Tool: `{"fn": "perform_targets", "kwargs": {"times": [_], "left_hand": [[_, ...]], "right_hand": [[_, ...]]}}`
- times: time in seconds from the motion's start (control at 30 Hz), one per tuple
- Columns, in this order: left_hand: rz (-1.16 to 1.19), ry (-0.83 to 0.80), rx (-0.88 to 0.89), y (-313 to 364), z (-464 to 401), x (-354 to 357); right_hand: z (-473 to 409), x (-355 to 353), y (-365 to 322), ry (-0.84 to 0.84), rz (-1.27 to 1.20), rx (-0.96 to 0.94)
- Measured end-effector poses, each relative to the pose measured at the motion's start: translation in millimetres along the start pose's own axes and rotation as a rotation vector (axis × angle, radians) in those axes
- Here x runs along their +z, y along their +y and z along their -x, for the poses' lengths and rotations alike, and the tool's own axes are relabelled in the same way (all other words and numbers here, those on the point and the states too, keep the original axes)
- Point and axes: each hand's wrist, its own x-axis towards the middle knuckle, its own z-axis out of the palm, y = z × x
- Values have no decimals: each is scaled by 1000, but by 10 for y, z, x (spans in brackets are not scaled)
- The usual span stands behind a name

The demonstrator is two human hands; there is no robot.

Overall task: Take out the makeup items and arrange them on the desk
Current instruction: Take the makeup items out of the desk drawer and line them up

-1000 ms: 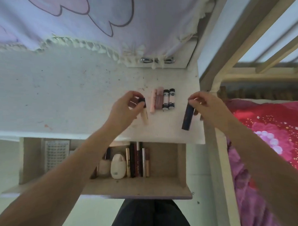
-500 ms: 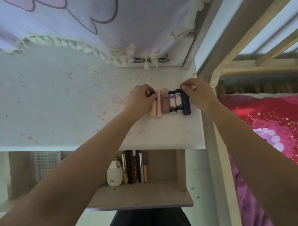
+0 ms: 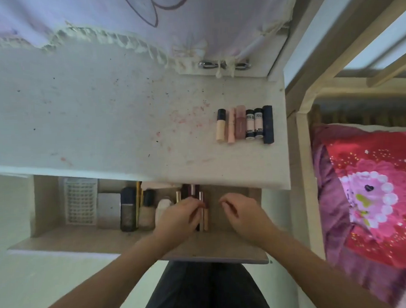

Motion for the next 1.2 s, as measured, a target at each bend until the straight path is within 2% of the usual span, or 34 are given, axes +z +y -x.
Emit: {"fn": "perform_targets", "kwargs": {"times": [0.07,0.1,0.2,0.33,0.47,0.57,0.67,0.8,0.9,1.0,1.07,1.2], "left_hand": [[-44,-88,-107,-155,-48,236],[-69,-105,-148,-208,-114,315],[-211,-141,-203,-270,-306,491],[-339,-146,-193,-250,-366,567],[-252,-34,-217,-254,-262,584],[-64,4,-211,-228,-146,534],[109,2,-124,-120,32,341],[177,185,-10,113,158,-326],[310,335,40,257,-79,-955],[369,447,8,284,-611,-1422],[369,426,-29,259,-1023,-1591],[285,313,-90,217,-1641,-1577]], "right_hand": [[-66,348,97,-178,98,176],[-130,435,125,-204,131,222],[-345,616,189,-190,131,215],[-474,770,243,-192,144,202],[-373,861,260,-95,81,232],[-244,839,176,-27,66,220],[-117,659,-6,-18,63,111],[-65,37,-372,74,5,-52],[-395,-584,-648,215,-78,-109],[-1011,-1069,-808,393,-129,-71],[-1436,-1201,-797,418,-88,-12],[-1942,-1130,-588,319,151,71]]}}
